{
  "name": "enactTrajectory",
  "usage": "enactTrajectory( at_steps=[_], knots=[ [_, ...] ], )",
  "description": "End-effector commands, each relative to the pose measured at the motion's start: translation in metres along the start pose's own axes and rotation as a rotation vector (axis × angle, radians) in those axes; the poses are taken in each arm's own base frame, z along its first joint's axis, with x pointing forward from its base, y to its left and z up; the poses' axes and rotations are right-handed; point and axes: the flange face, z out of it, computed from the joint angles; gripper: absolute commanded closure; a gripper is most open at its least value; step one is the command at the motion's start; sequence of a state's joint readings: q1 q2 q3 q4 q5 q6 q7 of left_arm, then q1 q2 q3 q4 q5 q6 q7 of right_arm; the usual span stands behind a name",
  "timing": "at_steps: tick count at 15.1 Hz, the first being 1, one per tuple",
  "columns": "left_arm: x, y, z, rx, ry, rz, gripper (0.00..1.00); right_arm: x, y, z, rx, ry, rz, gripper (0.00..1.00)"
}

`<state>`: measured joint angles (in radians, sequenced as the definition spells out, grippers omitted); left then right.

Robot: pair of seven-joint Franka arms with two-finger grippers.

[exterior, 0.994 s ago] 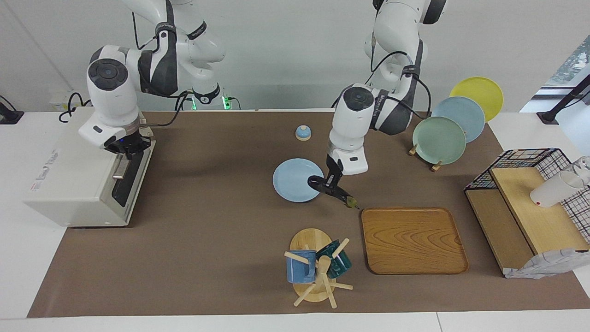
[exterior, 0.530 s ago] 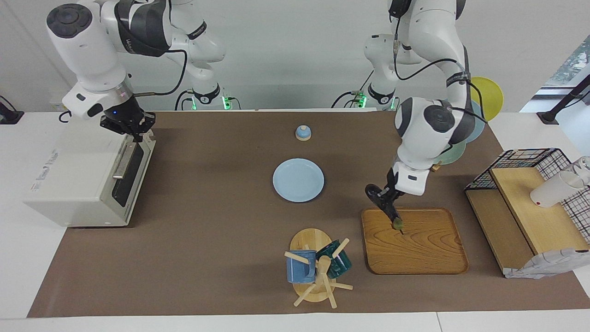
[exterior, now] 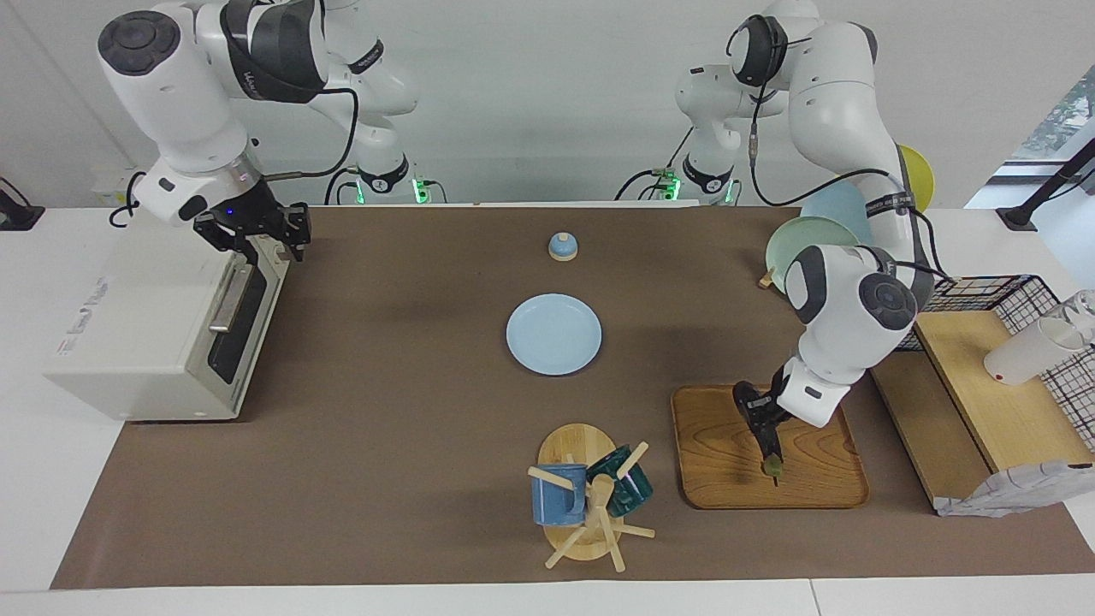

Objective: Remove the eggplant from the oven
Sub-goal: 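Lower the eggplant onto the wooden tray with the left gripper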

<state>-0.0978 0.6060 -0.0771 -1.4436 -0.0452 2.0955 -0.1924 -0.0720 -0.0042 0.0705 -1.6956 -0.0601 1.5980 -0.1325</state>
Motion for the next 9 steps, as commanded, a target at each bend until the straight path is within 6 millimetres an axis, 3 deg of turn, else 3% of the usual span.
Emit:
enactTrajectory(
  at_steps=[1, 3, 6, 7, 8, 9],
  knots=[
    [0.007, -0.001, 0.004, 0.012, 0.015, 0.040, 1.00, -0.002, -0.001, -0.009, 0.017, 0.014, 0.013, 0.00],
    [0.003, -0.002, 0.014, 0.010, 0.030, 0.043, 1.00, -0.003, -0.007, -0.011, 0.020, 0.014, 0.005, 0.00],
    [0.002, -0.005, 0.014, 0.012, 0.023, 0.040, 1.00, -0.007, -0.004, -0.017, 0.024, 0.024, 0.012, 0.00],
    [0.002, -0.005, 0.015, 0.012, 0.020, 0.040, 0.64, -0.006, -0.006, -0.018, 0.016, 0.031, 0.006, 0.00],
    [0.001, -0.003, 0.011, 0.013, 0.018, 0.042, 0.01, -0.006, -0.005, -0.017, 0.013, 0.030, 0.007, 0.00],
    [0.000, -0.003, 0.011, 0.013, 0.009, 0.042, 0.00, -0.007, -0.003, -0.018, 0.013, 0.029, 0.011, 0.00]
  ],
)
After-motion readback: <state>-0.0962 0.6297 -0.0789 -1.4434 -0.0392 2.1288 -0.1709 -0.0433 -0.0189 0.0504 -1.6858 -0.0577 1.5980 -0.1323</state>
